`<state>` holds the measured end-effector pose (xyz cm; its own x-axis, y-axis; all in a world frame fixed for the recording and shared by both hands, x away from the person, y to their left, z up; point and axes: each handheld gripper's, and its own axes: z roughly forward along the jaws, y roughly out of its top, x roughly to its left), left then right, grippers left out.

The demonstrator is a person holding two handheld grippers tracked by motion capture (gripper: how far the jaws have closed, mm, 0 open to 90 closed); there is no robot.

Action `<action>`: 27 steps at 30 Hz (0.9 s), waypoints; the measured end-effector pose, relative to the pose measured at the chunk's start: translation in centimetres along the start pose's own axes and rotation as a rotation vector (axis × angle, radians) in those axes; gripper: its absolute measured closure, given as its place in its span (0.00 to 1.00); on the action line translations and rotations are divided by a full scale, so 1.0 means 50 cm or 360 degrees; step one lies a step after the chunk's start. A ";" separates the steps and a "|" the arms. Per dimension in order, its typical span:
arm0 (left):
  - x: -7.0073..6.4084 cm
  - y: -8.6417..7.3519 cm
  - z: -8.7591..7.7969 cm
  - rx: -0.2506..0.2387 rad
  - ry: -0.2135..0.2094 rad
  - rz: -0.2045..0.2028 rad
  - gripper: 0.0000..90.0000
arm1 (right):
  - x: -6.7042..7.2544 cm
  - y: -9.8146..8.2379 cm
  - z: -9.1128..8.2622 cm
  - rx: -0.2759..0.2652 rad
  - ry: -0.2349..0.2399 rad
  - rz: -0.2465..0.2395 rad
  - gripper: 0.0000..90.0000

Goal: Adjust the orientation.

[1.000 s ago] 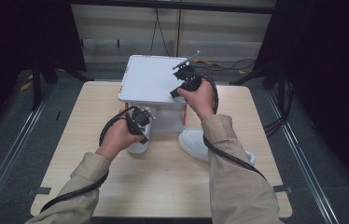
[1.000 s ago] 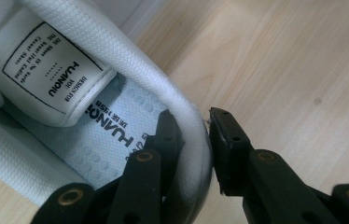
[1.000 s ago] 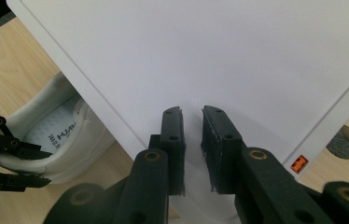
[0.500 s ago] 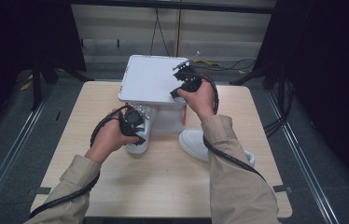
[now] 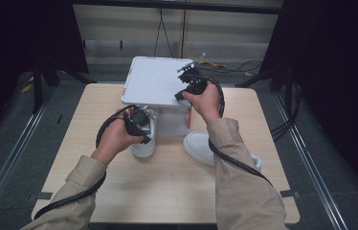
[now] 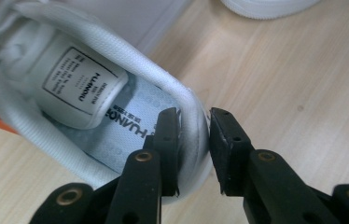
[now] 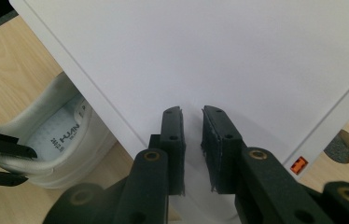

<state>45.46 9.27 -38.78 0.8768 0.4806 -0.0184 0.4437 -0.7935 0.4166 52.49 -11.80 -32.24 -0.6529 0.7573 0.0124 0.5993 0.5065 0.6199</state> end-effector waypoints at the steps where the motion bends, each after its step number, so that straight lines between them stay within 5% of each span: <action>1: 0.001 0.003 0.000 -0.0007 0.0010 0.0022 0.82 | 0.001 0.000 0.000 0.0000 -0.0005 -0.0003 0.87; 6: 0.032 0.007 0.010 -0.0045 0.0069 0.0027 0.82 | 0.001 0.001 0.000 0.0005 -0.0008 0.0000 0.87; 10: 0.046 0.012 0.014 -0.0074 0.0023 -0.0071 0.80 | 0.001 0.000 0.001 -0.0004 0.0000 0.0003 0.87; 12: 0.042 0.010 0.007 -0.0051 0.0062 -0.0034 0.75 | -0.001 -0.002 0.000 -0.0008 0.0006 0.0008 0.87; 15: 0.028 0.006 -0.021 -0.0132 0.0082 -0.0038 0.62 | -0.004 -0.005 0.000 -0.0023 0.0022 0.0014 0.87; 19: 0.003 -0.004 -0.057 -0.0119 0.0072 0.0017 0.62 | -0.005 -0.007 0.001 -0.0046 0.0029 0.0023 0.86; 23: -0.026 -0.019 -0.056 -0.0041 0.0044 0.0087 0.80 | -0.007 -0.010 0.000 -0.0055 0.0034 0.0029 0.86; 27: -0.017 -0.038 -0.004 0.0058 0.0045 0.0038 0.96 | -0.007 -0.011 0.000 -0.0061 0.0035 0.0049 0.86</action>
<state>43.84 10.44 -39.35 0.8818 0.4713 0.0173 0.4295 -0.8178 0.3830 52.38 -12.33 -32.55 -0.6448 0.7628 0.0487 0.6012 0.4668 0.6486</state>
